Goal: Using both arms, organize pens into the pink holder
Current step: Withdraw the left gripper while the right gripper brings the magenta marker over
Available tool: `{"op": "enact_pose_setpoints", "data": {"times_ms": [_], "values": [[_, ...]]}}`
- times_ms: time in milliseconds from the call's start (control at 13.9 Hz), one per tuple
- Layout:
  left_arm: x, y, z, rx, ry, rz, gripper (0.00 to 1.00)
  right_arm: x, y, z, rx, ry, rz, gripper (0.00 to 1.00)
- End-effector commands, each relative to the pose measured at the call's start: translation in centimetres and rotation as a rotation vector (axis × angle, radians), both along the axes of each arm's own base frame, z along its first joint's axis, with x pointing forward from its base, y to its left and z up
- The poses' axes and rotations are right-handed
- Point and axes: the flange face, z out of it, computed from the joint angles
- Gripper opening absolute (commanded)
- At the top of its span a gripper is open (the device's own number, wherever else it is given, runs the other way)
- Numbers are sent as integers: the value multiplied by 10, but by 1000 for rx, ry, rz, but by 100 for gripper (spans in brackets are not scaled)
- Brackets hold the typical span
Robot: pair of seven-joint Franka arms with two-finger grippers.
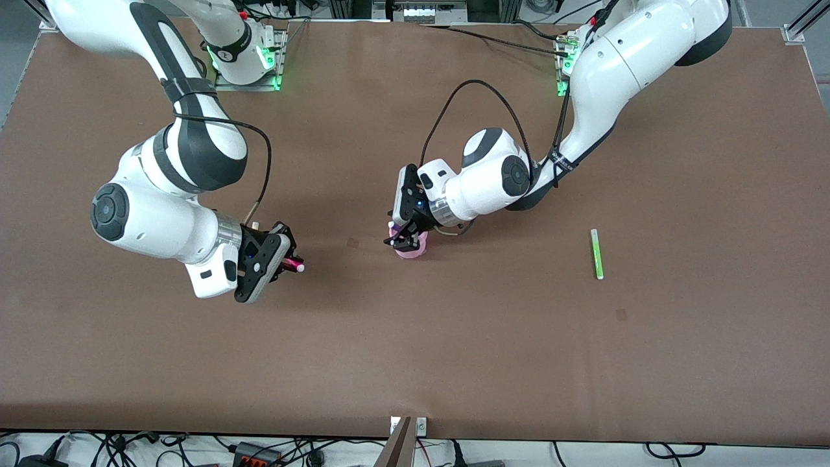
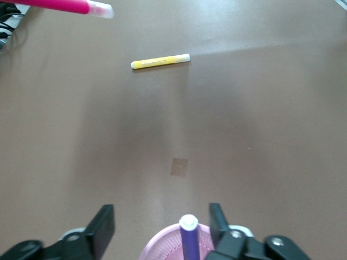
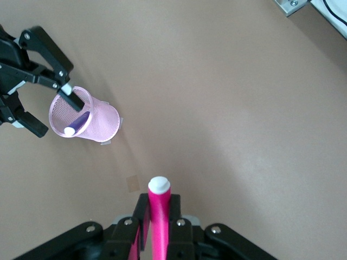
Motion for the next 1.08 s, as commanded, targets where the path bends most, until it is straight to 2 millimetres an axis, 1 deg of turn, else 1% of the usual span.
{"op": "enact_pose_setpoints", "data": {"times_ms": [0,144,289,361,433,505,577,721,793,866,938,1010], "values": [[5,25,22,16,39,42,100,-2,12,4,37,-18,24,0],[6,40,47,62,146,81,100,-5,21,4,37,-25,35,0],[1,56,87,158,261,147,100,-4,23,4,42,-35,31,0],[-2,67,103,211,321,195,100,-6,31,6,46,-41,41,0],[-2,82,118,264,378,253,100,-8,42,9,59,-64,46,0],[-1,99,130,315,439,317,100,-13,61,14,77,-86,64,0],[2,123,140,388,466,381,100,-18,77,17,91,-105,78,0],[14,174,157,565,423,539,100,-32,120,17,114,-154,116,0],[22,195,166,613,440,607,100,-44,145,20,126,-179,141,0],[24,211,171,672,471,646,100,-54,168,18,137,-196,161,0],[32,225,181,719,426,678,100,-64,186,16,144,-209,183,0],[37,234,190,759,376,700,100,-75,206,11,151,-214,210,0]]}}
